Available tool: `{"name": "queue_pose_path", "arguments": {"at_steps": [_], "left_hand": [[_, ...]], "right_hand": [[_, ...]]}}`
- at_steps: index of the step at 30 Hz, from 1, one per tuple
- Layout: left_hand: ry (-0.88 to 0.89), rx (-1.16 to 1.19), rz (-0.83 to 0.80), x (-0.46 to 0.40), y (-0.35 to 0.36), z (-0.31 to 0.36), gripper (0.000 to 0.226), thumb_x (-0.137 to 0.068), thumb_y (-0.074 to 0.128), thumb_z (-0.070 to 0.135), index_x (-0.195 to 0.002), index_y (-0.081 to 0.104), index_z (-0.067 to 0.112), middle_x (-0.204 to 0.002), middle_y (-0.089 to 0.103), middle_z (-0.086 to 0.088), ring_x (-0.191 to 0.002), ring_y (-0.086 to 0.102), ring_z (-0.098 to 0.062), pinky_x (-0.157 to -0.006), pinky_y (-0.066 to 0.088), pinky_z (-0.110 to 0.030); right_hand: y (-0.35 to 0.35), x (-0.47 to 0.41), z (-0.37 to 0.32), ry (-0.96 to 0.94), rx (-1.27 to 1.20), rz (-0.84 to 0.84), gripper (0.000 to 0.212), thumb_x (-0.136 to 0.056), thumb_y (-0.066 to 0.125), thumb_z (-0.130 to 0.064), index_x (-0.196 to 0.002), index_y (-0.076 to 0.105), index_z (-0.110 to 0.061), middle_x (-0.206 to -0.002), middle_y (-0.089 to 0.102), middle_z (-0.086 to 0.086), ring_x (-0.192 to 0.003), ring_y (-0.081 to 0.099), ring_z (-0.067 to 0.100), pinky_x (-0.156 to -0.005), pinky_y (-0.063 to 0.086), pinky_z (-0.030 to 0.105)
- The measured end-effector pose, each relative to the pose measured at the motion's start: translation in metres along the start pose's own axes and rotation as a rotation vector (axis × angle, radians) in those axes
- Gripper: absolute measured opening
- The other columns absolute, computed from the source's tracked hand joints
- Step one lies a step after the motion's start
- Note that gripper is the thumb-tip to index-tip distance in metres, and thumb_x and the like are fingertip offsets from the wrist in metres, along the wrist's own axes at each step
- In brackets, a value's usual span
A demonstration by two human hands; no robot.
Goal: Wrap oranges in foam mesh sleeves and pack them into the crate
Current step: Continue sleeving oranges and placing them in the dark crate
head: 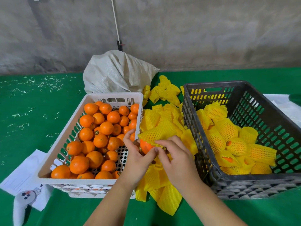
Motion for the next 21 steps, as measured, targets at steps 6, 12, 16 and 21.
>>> {"name": "queue_pose_path", "arguments": {"at_steps": [6,12,16,21], "left_hand": [[0.017,-0.050,-0.077,0.000,0.011,0.010,0.025,-0.094,0.066,0.029,-0.118,0.068,0.029,-0.091,0.070,-0.006,-0.077,0.067,-0.012,-0.060,0.056,-0.027],[-0.189,-0.020,-0.095,0.004,0.013,0.002,0.046,-0.096,0.055,0.041,-0.127,0.057,0.007,-0.080,0.064,-0.003,-0.077,0.062,-0.019,-0.068,0.054,-0.028],[-0.175,0.070,-0.234,0.008,0.005,0.006,0.073,-0.090,0.075,0.037,-0.153,0.039,0.041,-0.097,0.057,-0.021,-0.085,0.063,-0.027,-0.079,0.056,-0.036],[-0.088,0.070,-0.139,0.004,0.002,0.002,0.067,-0.089,0.083,0.023,-0.142,0.046,0.043,-0.110,0.063,-0.020,-0.094,0.056,-0.034,-0.087,0.052,-0.052]], "right_hand": [[-0.003,-0.001,-0.009,-0.177,0.039,0.046,0.025,-0.097,0.060,-0.015,-0.119,0.072,-0.013,-0.112,0.062,-0.002,-0.105,0.060,0.018,-0.086,0.054,0.033],[0.004,0.002,0.005,-0.018,0.026,0.032,0.037,-0.093,0.061,-0.020,-0.130,0.064,-0.018,-0.125,0.049,-0.007,-0.117,0.050,0.015,-0.096,0.046,0.027],[-0.002,-0.008,0.013,-0.070,0.004,0.005,0.038,-0.098,0.060,-0.030,-0.133,0.066,-0.016,-0.126,0.049,-0.004,-0.117,0.053,0.019,-0.094,0.051,0.032],[-0.010,-0.023,0.014,-0.126,0.040,0.044,0.031,-0.100,0.055,-0.012,-0.128,0.068,-0.011,-0.118,0.060,0.000,-0.111,0.059,0.017,-0.091,0.052,0.030]]}}
Point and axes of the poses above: each hand's wrist, its own x-axis away from the middle knuckle, its own y-axis out of the palm, z = x × y, the point moved 3 cm from there along -x, towards the middle knuckle
